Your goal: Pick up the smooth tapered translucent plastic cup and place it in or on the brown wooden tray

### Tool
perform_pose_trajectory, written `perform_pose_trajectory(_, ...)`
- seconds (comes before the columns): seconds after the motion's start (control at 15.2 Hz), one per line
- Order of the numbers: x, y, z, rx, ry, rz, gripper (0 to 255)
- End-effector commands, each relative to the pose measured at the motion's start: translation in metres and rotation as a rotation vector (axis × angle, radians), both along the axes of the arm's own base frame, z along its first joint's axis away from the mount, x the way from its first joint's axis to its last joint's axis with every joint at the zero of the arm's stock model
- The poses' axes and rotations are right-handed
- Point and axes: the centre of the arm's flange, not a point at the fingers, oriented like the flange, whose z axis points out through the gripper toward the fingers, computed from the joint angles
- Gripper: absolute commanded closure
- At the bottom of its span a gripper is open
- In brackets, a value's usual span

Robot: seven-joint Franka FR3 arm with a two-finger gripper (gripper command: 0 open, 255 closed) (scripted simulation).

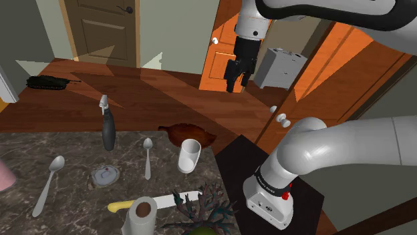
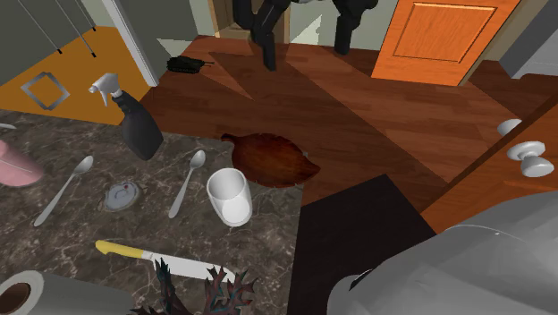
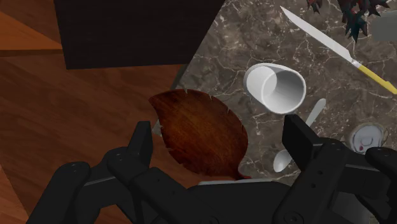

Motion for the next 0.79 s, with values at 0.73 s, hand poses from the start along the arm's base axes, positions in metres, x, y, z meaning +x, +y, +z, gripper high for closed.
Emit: perform_pose_trajectory(0.73, -0.004, 0.064, -0.130, -0.022, -0.090, -0.009, 0)
